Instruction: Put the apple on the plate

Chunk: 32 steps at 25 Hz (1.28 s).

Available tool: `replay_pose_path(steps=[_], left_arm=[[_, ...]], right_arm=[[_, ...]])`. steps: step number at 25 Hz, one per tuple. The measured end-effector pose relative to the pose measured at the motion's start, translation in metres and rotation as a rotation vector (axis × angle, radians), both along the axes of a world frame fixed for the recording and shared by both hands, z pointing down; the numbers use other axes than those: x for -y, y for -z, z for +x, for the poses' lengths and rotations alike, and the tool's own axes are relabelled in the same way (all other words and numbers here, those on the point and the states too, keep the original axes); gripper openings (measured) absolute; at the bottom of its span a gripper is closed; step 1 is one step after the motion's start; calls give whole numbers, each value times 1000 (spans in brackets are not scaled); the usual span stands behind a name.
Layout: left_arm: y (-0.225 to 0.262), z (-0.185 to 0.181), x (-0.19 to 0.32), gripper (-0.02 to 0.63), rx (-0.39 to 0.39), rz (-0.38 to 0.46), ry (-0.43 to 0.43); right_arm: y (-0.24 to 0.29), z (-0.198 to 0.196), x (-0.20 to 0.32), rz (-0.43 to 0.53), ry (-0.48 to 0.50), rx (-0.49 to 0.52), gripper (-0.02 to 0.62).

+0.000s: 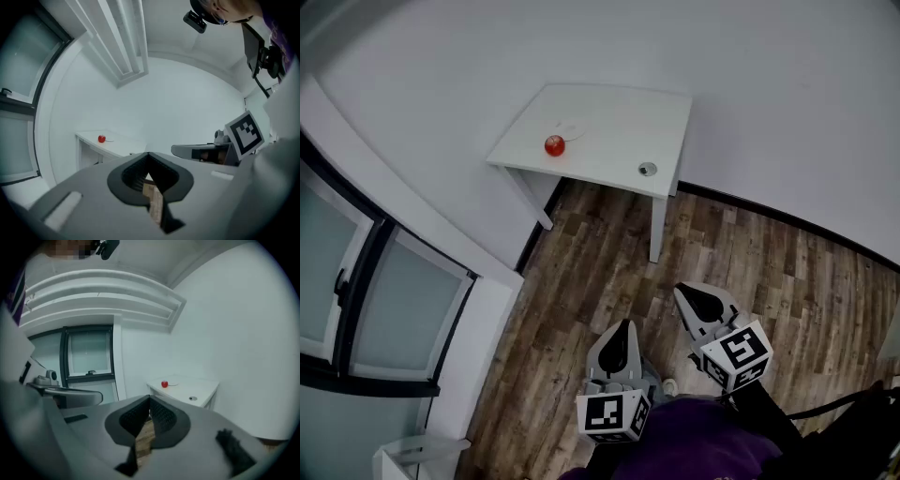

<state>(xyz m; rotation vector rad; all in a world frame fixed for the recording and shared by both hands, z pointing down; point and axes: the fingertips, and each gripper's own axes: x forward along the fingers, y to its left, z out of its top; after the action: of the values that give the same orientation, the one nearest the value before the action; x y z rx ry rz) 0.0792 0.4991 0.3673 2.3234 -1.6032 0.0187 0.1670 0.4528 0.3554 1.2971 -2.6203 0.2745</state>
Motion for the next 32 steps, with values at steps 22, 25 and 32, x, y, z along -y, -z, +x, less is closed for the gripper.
replay_pose_path(steps=[22, 25, 32], left_arm=[[-1, -80, 148, 8, -5, 14, 14], [-5, -90, 157, 8, -11, 11, 13], [-11, -99, 174, 8, -23, -5, 18]], right_arm=[[-7, -74, 149, 0, -3, -22, 11], [-8, -85, 160, 4, -4, -30, 11], [-14, -92, 176, -10, 0, -40, 11]])
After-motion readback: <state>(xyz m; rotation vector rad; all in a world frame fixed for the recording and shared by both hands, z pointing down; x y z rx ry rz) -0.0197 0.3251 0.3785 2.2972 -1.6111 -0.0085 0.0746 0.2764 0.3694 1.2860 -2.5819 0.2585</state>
